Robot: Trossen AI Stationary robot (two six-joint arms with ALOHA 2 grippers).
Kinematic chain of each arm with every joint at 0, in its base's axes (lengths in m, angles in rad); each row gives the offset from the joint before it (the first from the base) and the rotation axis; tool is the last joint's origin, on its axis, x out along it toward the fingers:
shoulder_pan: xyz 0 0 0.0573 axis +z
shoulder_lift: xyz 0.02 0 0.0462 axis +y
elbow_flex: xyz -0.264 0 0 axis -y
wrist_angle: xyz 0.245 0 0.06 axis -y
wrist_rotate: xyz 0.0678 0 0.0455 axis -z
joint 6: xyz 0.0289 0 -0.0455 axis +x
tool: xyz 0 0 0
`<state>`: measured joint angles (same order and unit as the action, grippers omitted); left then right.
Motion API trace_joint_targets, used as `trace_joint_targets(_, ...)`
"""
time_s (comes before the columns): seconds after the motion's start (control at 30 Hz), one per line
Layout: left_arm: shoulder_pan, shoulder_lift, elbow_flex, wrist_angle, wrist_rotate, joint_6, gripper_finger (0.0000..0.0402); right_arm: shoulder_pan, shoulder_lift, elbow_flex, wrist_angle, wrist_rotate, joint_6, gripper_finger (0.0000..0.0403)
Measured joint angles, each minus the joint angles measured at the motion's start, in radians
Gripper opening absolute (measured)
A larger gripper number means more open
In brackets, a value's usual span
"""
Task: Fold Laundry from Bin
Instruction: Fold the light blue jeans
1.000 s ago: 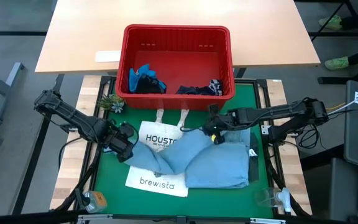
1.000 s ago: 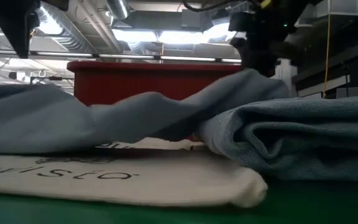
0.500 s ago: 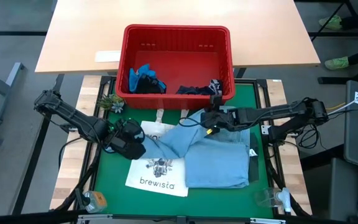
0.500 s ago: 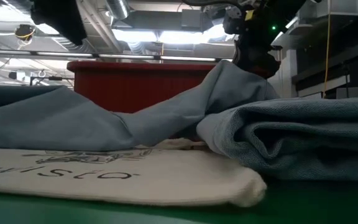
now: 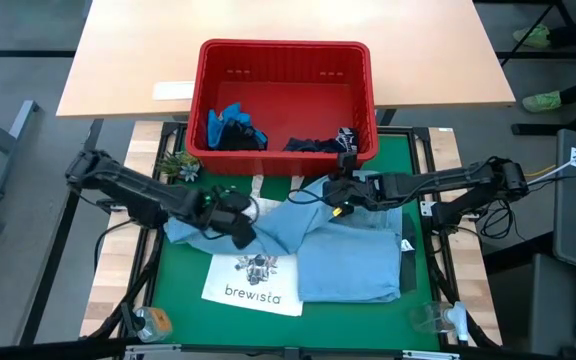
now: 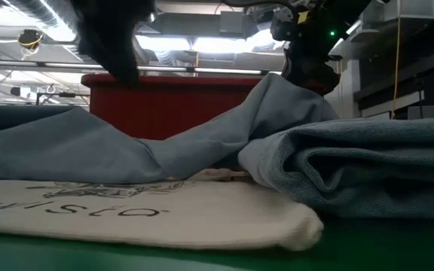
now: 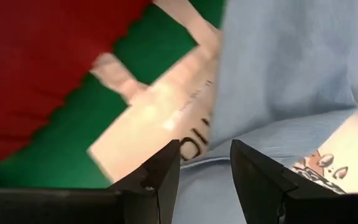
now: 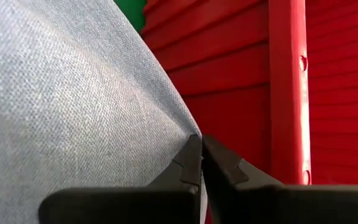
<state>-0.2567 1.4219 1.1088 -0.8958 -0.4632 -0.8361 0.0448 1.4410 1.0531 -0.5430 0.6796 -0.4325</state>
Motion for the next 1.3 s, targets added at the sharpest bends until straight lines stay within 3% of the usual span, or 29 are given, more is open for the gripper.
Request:
trace_joint_targets(0.4,0.222,0.236,0.000,0.212,0.291,0.376,0.0135,0.000,0.000,0.000,-0.005,-0.002,-0.025,0.0008)
trace_joint_targets(0.67,0.319,0.283,-0.001,0.273,0.431,0.492,0.0125,0.000,0.000,0.000,-0.005,-0.003,-0.027,0.0008)
trace_joint_targets(0.9,0.322,0.283,-0.001,0.273,0.416,0.506,0.0012,0.000,0.000,0.000,-0.005,-0.003,-0.028,0.0008)
trace_joint_targets(1.1,0.311,0.278,-0.001,0.214,0.169,0.484,0.0002,0.000,0.000,0.000,-0.006,-0.029,-0.023,0.0008)
trace_joint_targets(1.3,0.311,0.278,-0.001,0.186,0.073,0.460,0.0001,0.000,0.000,0.000,-0.005,-0.044,-0.022,0.0020)
